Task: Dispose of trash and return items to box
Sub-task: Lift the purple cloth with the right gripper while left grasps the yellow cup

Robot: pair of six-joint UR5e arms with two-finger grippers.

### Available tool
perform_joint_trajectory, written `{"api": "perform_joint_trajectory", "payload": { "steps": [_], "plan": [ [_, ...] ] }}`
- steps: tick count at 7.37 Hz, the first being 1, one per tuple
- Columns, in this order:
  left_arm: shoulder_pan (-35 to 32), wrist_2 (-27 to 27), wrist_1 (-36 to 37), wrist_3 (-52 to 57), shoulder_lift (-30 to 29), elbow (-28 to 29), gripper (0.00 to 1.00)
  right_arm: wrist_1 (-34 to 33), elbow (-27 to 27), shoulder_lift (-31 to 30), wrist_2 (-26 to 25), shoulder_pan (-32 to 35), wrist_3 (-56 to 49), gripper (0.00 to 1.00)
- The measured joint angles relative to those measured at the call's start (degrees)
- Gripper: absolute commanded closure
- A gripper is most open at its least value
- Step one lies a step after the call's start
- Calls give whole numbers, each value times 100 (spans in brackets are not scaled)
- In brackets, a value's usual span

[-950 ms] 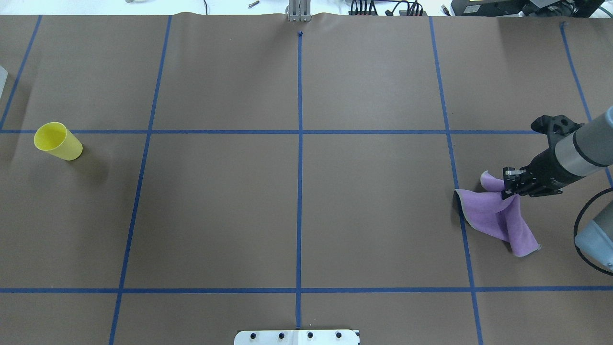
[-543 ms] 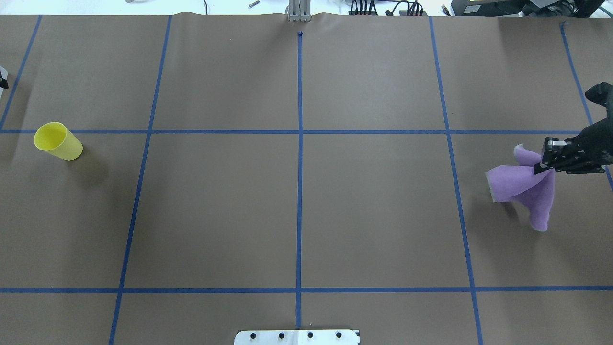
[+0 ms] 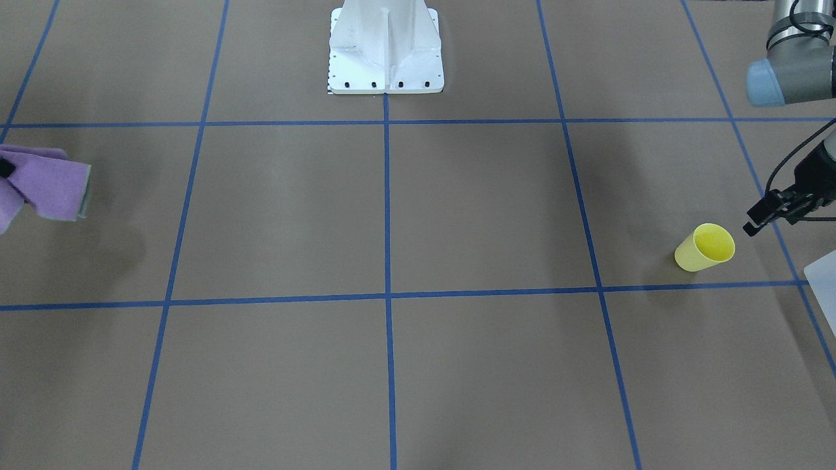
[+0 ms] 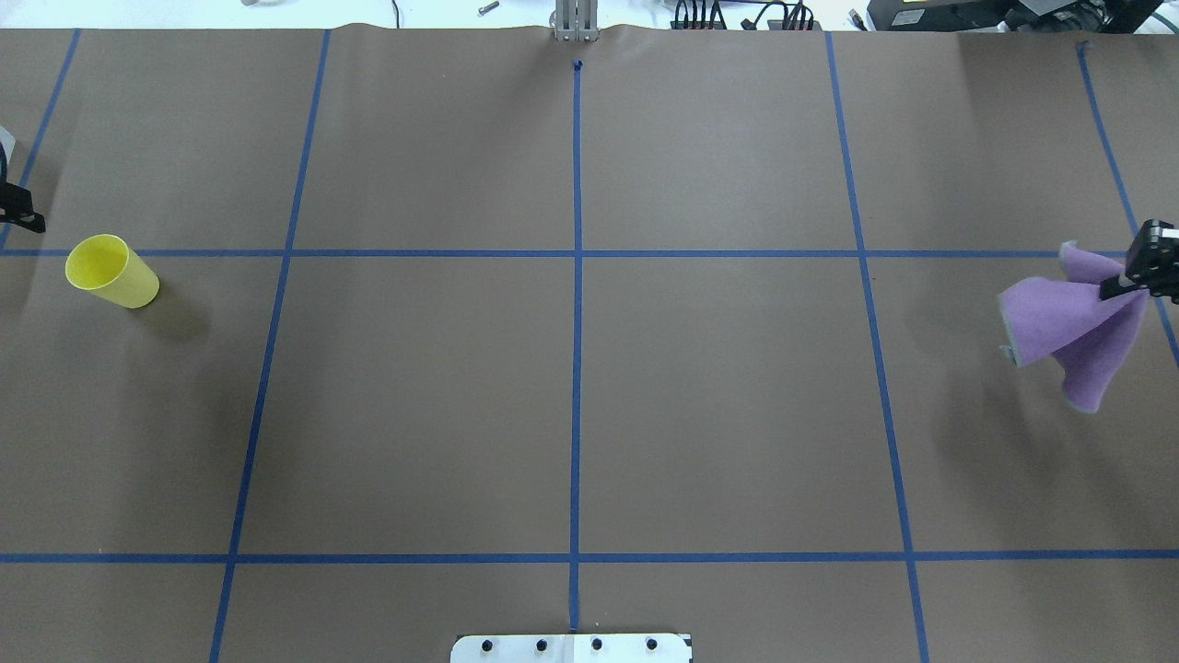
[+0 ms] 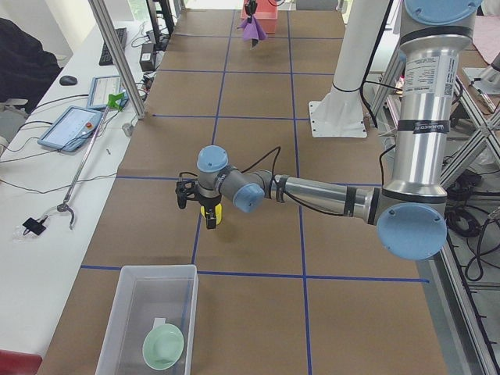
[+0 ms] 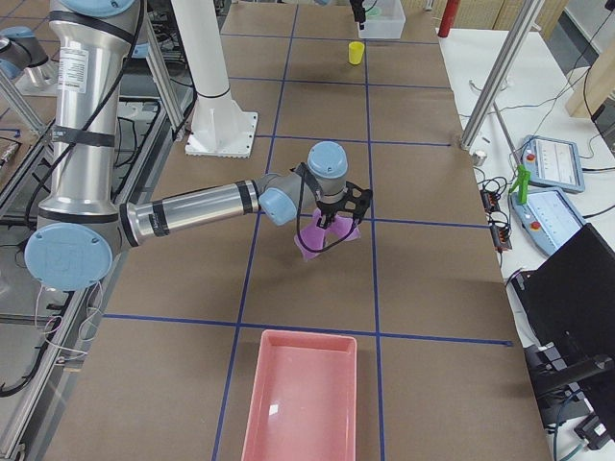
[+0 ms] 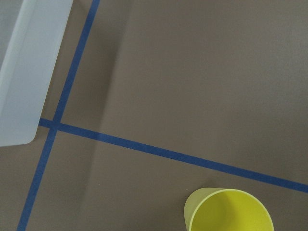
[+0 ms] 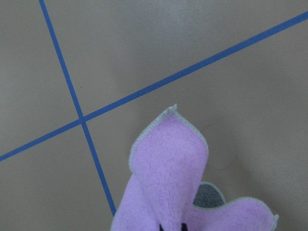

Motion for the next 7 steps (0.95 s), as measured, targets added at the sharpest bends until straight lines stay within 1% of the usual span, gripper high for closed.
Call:
{"api": "perform_joint_trajectory", "payload": {
  "steps": [1,2,4,5,6,7],
  "plan": [
    [66,14,-15,0,-27,80,5,-84,4,-57,13,198,-226,100],
    [118,22,-24,-5,-74,175,8,-363,9,-81,15,443,-719,100],
    [223,22,-33,-22,-146,286,11,-1158,29,-58,11,931,-1905,100],
    [275,22,-34,-28,-213,374,11,-1409,48,-49,3,1085,-2262,100],
    [312,24,-51,-26,-288,502,16,-1517,55,-50,-5,1179,-2443,100],
    [354,23,-112,-27,-345,639,31,-1556,60,-55,-18,1242,-2533,100]
  ]
}}
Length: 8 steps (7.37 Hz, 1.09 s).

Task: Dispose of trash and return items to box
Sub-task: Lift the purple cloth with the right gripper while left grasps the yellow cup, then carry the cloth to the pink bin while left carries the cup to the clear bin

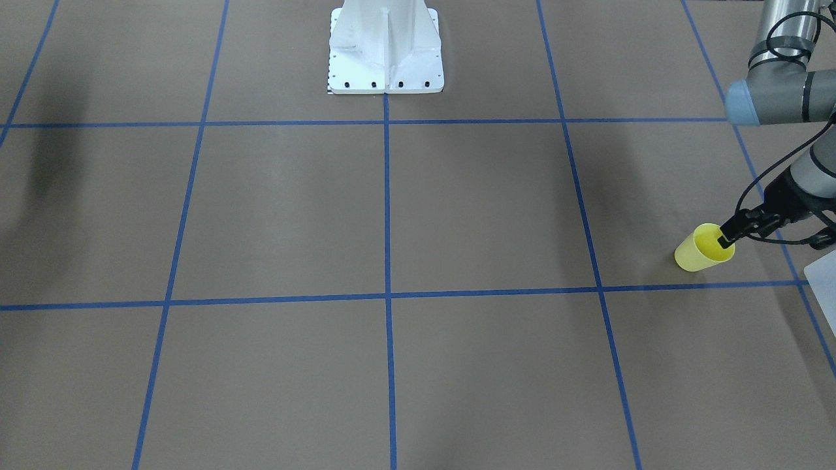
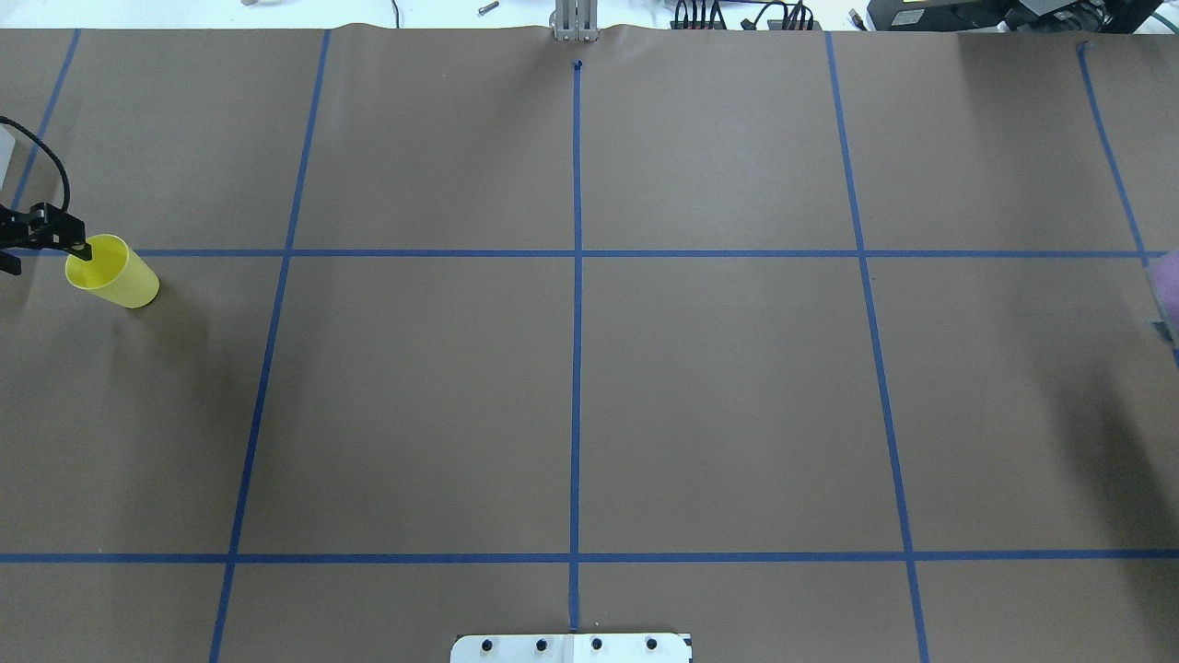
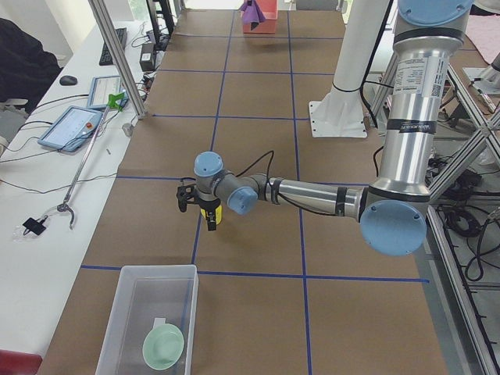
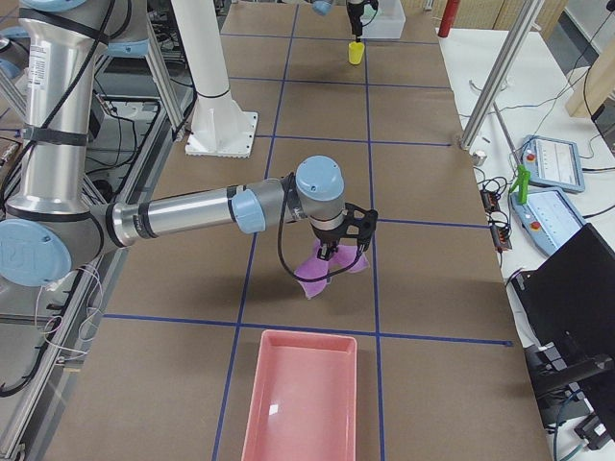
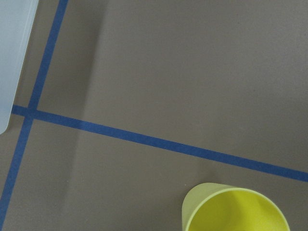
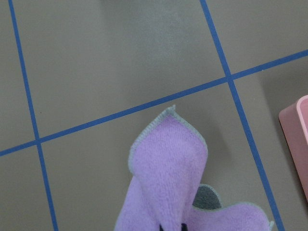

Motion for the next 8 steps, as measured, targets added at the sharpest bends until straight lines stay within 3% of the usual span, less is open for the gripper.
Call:
{"api": "perform_joint_trajectory", "payload": {
  "steps": [2,3,6,8],
  "plan": [
    [144,4,-123,-124,-71,164,71,-36,3,-24,-31,98,-174,100],
    [209,3,-142,-207,-101,178,100,-79,1,-37,-43,152,-287,100],
    [239,-70,-83,-223,-76,59,100,-247,0,-54,-61,350,-566,100],
    [-221,-533,389,-174,-120,-86,100,-428,0,-132,-155,642,-1019,100]
  ]
}}
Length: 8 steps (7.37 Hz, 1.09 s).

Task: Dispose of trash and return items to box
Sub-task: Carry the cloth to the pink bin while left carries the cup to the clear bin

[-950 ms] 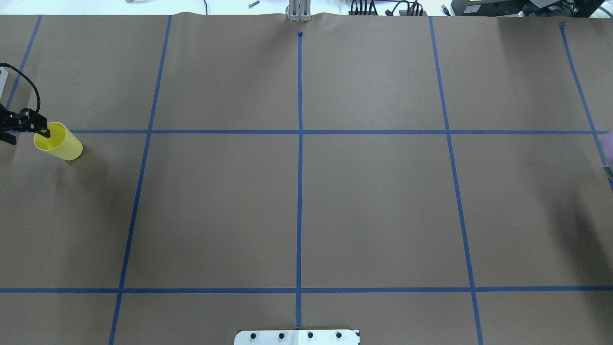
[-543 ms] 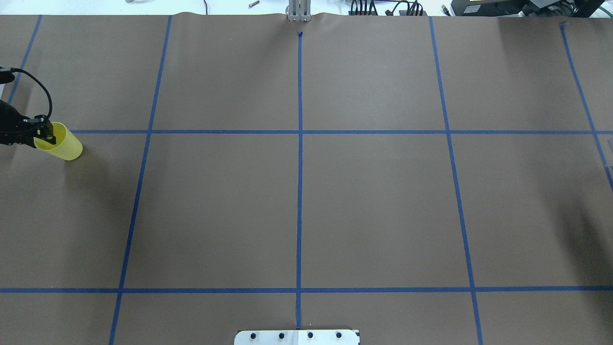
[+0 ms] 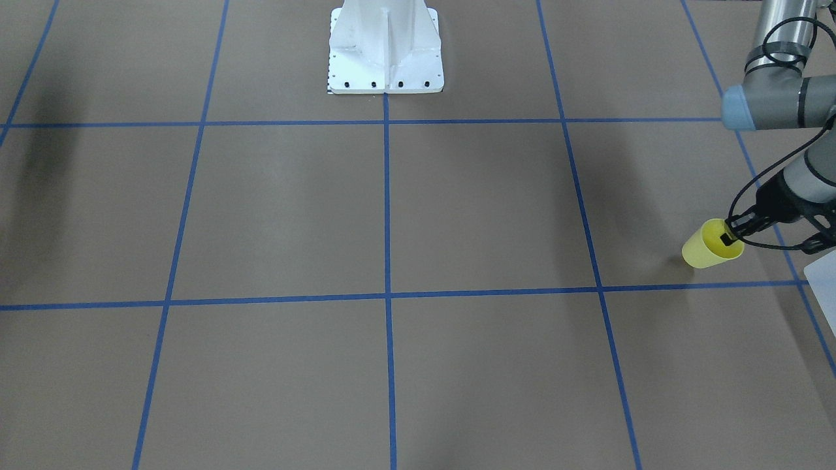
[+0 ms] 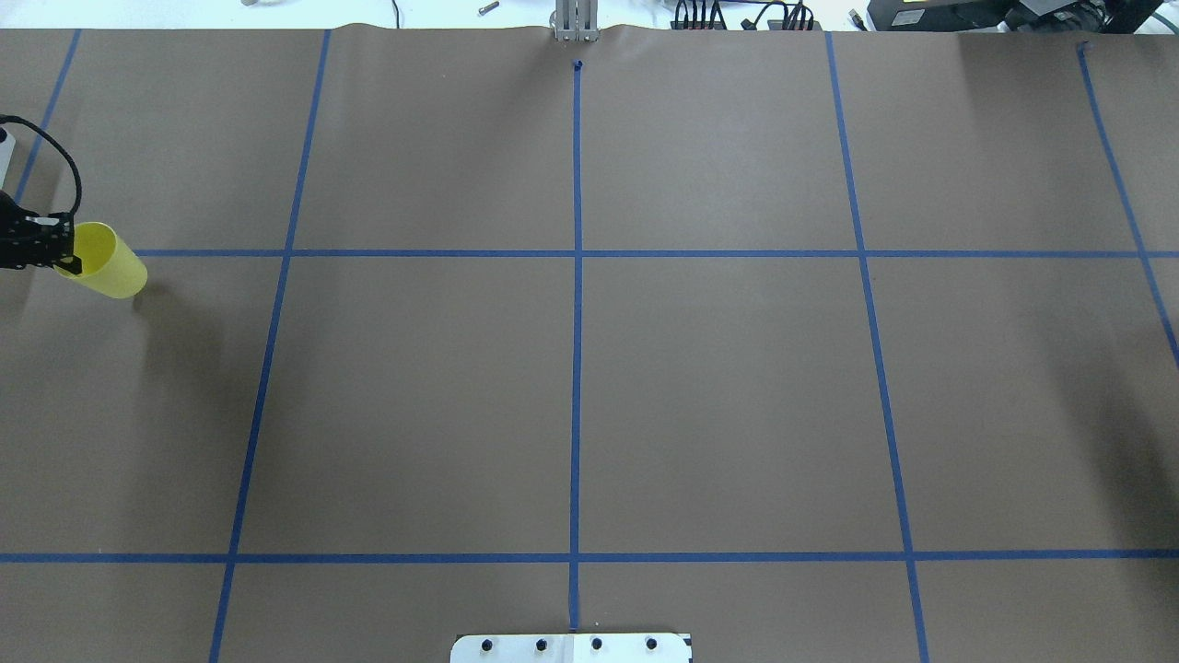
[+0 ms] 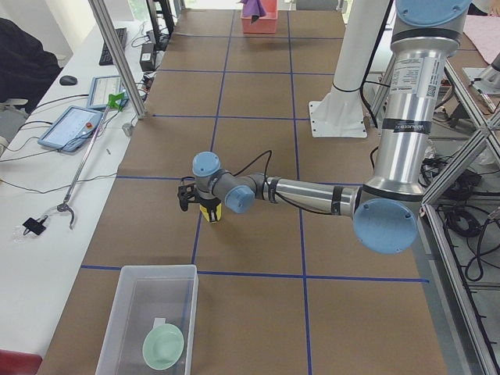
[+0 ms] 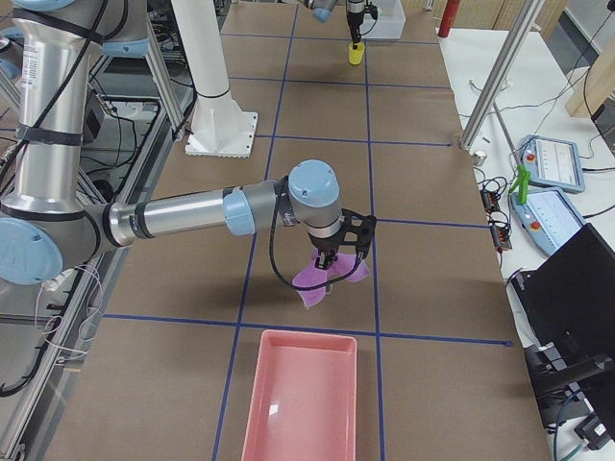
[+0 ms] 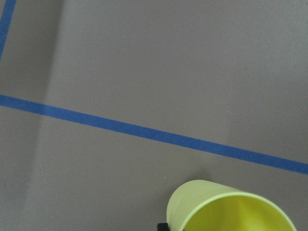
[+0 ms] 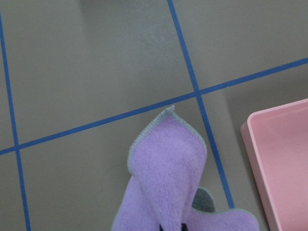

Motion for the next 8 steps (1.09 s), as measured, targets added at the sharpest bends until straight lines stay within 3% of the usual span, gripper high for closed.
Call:
{"api": "perform_joint_trajectory", "payload": {
  "steps": [3,4,6,7,8],
  "plan": [
    [-909,-316,2077,938,-415,-690,100,-933,-220,46,-983,562,-1962,100],
    [-1282,-208,2684,1610,-615,-701,100,-1005,-572,125,-1252,632,-2489,100],
    [-1941,98,3104,2620,-931,-339,100,-709,-1873,504,-1448,829,-3260,100],
    [-2226,258,3142,3105,-1110,12,100,-364,-2549,687,-1490,886,-3420,2],
    [-2483,377,3142,3546,-1309,399,100,85,-3062,754,-1534,915,-3479,0]
  ]
}}
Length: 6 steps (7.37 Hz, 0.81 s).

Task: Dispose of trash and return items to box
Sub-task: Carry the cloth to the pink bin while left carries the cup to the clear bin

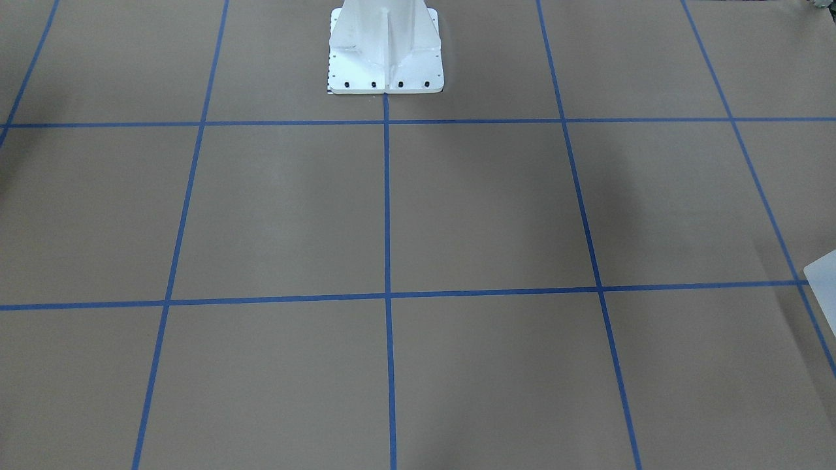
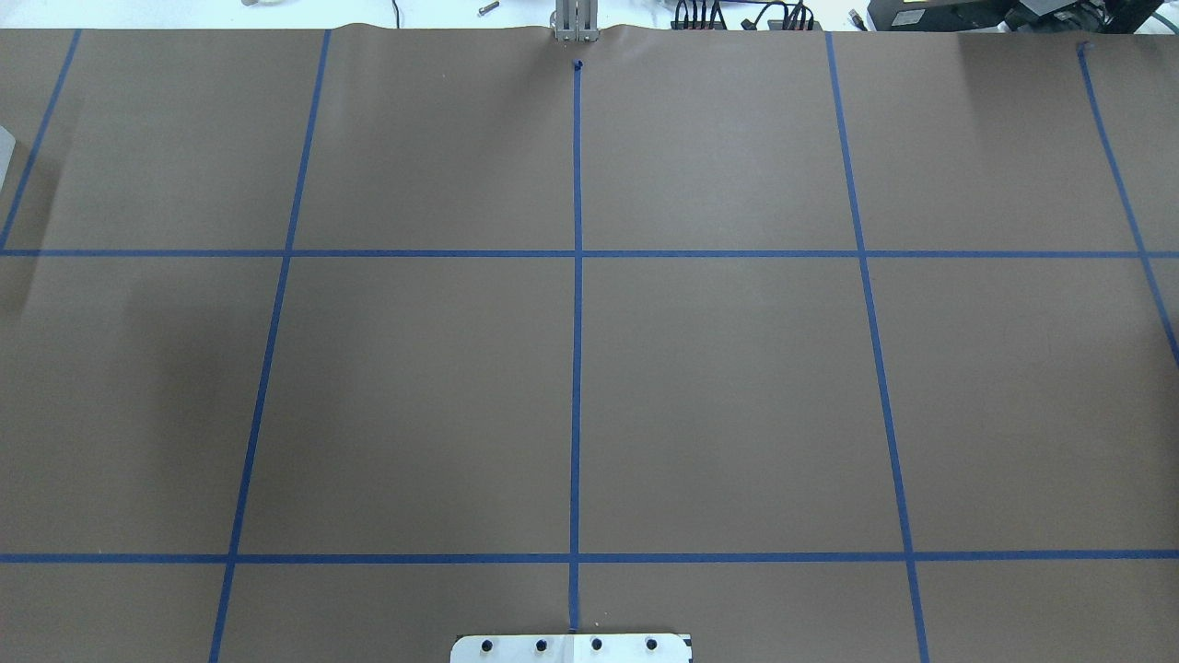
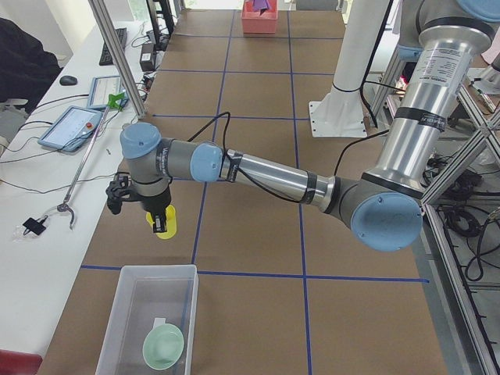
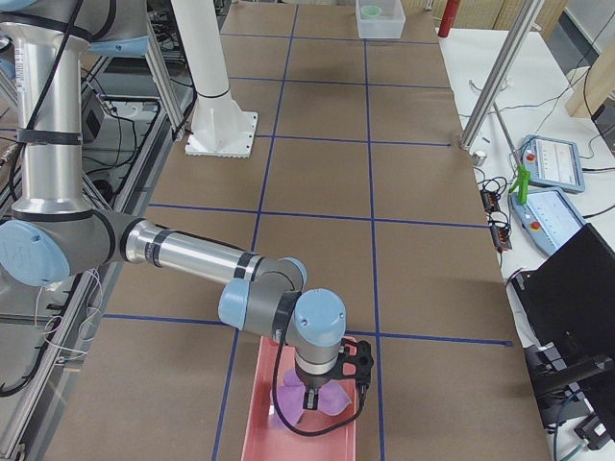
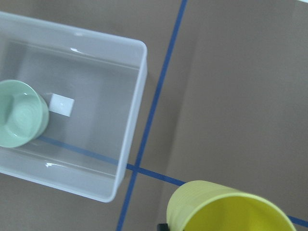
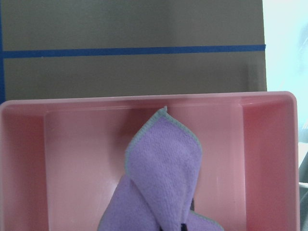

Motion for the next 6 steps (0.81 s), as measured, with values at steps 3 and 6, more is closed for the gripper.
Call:
{"api": "perform_joint_trajectory", "payload": {
  "steps": [3,6],
  "plan": [
    [-430,123,-438,547,-298,969,100,1023,-398,-147,83,82,31,0],
    [-559,97,-1306,487,-357,1953,100,812,210,-86,922,77,725,0]
  ]
}}
